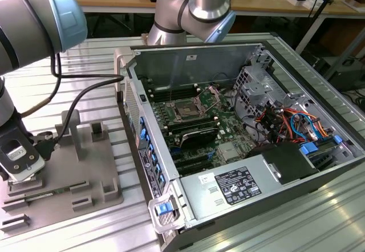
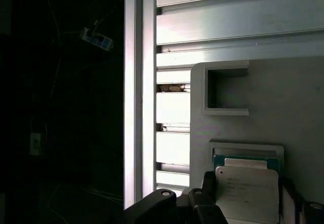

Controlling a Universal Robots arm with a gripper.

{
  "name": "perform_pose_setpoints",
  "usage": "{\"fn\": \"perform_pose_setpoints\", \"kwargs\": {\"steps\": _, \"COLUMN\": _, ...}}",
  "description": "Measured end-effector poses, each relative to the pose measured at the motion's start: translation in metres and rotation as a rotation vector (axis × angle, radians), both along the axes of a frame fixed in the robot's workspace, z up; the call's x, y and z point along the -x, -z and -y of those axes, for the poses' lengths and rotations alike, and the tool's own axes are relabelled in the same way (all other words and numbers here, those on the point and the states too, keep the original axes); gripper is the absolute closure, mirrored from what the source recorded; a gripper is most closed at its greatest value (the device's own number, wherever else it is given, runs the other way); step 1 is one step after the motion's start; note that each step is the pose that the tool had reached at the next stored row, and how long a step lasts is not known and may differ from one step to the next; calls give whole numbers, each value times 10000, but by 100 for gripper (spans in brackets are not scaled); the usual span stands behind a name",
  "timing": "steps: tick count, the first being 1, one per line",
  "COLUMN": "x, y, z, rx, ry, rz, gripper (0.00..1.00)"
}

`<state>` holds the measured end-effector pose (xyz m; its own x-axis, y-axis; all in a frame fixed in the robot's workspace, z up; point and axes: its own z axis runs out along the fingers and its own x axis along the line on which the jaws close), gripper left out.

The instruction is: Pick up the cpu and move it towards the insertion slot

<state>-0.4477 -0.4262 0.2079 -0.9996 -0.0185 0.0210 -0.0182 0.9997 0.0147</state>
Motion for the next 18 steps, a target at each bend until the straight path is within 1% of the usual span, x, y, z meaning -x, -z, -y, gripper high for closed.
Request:
{"fn": "perform_pose_setpoints", "kwargs": {"steps": 3, "x": 0, "y": -52, "z": 0, "rx": 0, "ry": -1, "rz": 1, "gripper": 45}}
{"fn": "perform_pose_setpoints", "kwargs": {"steps": 4, "x": 0, "y": -86, "z": 0, "rx": 0, "ry": 0, "rz": 0, "gripper": 45}}
{"fn": "perform_pose_setpoints", "kwargs": {"steps": 6, "x": 0, "y": -126, "z": 0, "rx": 0, "ry": 0, "rz": 0, "gripper": 45}}
{"fn": "perform_pose_setpoints", "kwargs": {"steps": 9, "x": 0, "y": -204, "z": 0, "rx": 0, "ry": 0, "rz": -1, "gripper": 45}}
{"fn": "perform_pose_setpoints", "kwargs": {"steps": 15, "x": 0, "y": -327, "z": 0, "rx": 0, "ry": 0, "rz": -6, "gripper": 45}}
{"fn": "perform_pose_setpoints", "kwargs": {"steps": 17, "x": -1, "y": -359, "z": 0, "rx": 0, "ry": 0, "rz": -9, "gripper": 45}}
{"fn": "perform_pose_setpoints", "kwargs": {"steps": 18, "x": -1, "y": -364, "z": 0, "rx": -1, "ry": -1, "rz": -10, "gripper": 45}}
